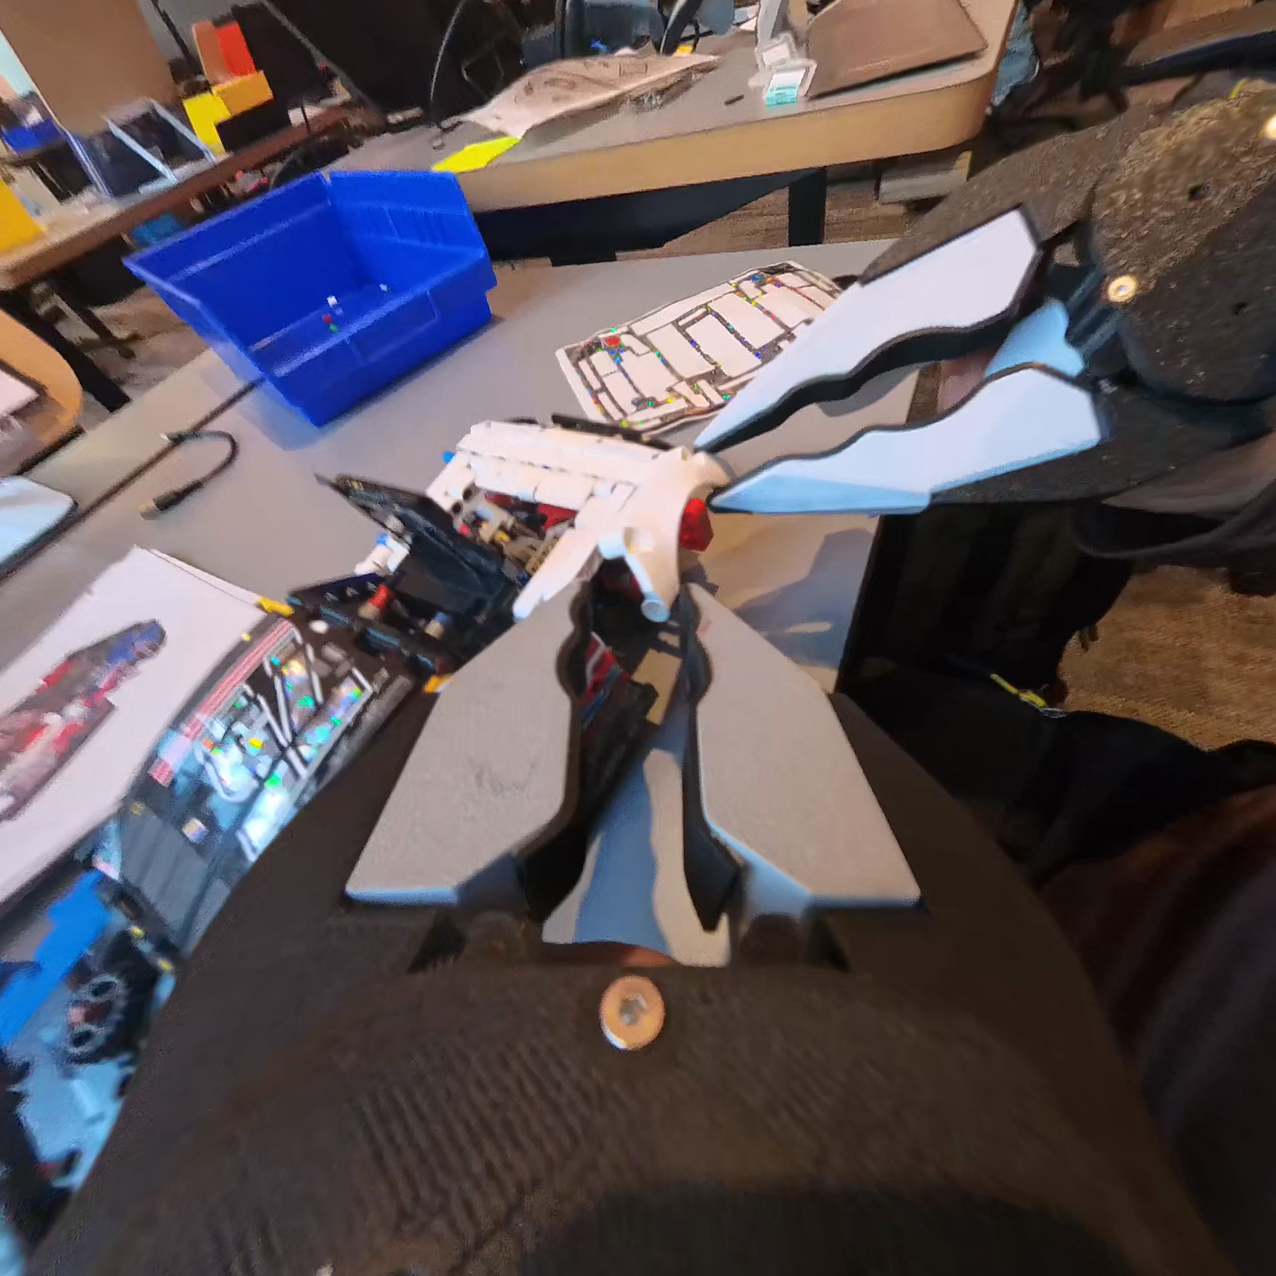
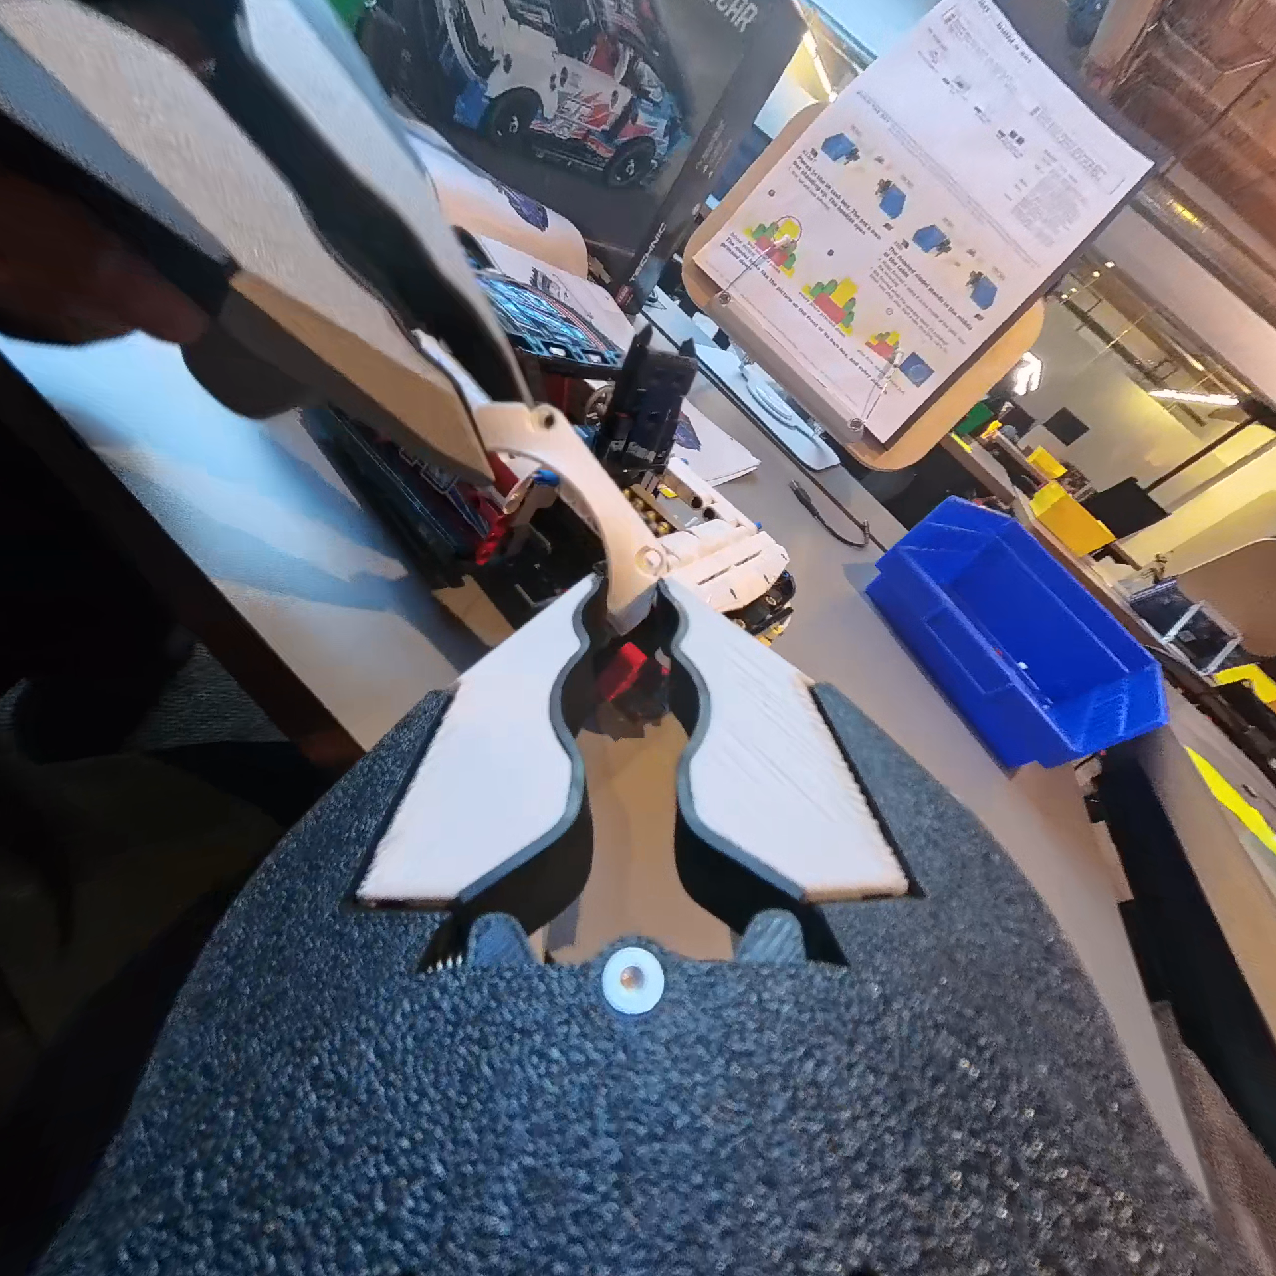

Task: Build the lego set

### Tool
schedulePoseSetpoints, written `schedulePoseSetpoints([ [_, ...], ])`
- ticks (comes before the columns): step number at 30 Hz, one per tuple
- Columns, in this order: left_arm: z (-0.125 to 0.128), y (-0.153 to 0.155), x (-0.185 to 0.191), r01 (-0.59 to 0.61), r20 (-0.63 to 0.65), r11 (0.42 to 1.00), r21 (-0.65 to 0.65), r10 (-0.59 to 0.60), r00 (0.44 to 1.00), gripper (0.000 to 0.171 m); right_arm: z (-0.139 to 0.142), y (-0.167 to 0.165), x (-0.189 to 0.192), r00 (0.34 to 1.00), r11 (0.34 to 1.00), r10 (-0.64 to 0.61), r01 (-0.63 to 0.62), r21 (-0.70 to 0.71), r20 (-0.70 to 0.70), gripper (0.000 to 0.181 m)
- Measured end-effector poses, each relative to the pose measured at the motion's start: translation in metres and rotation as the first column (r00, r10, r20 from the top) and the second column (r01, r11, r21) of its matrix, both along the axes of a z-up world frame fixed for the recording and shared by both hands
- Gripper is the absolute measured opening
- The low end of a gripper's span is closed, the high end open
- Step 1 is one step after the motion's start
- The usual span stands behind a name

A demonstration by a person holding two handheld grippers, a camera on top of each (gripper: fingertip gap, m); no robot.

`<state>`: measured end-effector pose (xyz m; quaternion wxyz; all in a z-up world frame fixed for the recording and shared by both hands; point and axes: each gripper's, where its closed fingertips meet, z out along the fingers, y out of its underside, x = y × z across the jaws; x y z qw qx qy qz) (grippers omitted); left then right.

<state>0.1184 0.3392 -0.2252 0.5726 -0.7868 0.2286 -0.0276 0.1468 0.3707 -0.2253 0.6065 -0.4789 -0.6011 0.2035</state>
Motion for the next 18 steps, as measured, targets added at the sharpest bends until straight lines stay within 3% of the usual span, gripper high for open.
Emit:
schedulePoseSetpoints([
  [4, 0.023, 0.003, 0.013, 0.098, -0.061, 0.994, -0.053, -0.102, 0.993, 0.034, 0.001, 0.003, 0.000, 1.000, 0.998, -0.015, 0.015, 0.055, 0.003, 0.013],
  [8, 0.050, 0.011, 0.019, 0.214, -0.082, 0.966, -0.147, -0.227, 0.970, 0.034, -0.006, 0.000, -0.001, 0.999, 0.991, -0.029, 0.025, 0.129, 0.027, 0.013],
  [11, 0.030, 0.022, 0.009, 0.190, -0.169, 0.930, -0.313, -0.252, 0.953, 0.035, -0.009, 0.001, 0.000, 0.998, 0.988, -0.060, 0.056, 0.146, 0.019, 0.013],
  [15, 0.005, 0.033, 0.010, 0.176, -0.243, 0.893, -0.415, -0.295, 0.924, 0.036, -0.008, 0.004, -0.001, 0.996, 0.983, -0.085, 0.086, 0.164, -0.011, 0.013],
  [18, -0.001, 0.040, 0.010, 0.166, -0.273, 0.882, -0.440, -0.308, 0.911, 0.034, -0.009, 0.007, 0.001, 0.994, 0.971, -0.105, 0.107, 0.213, -0.017, 0.013],
])
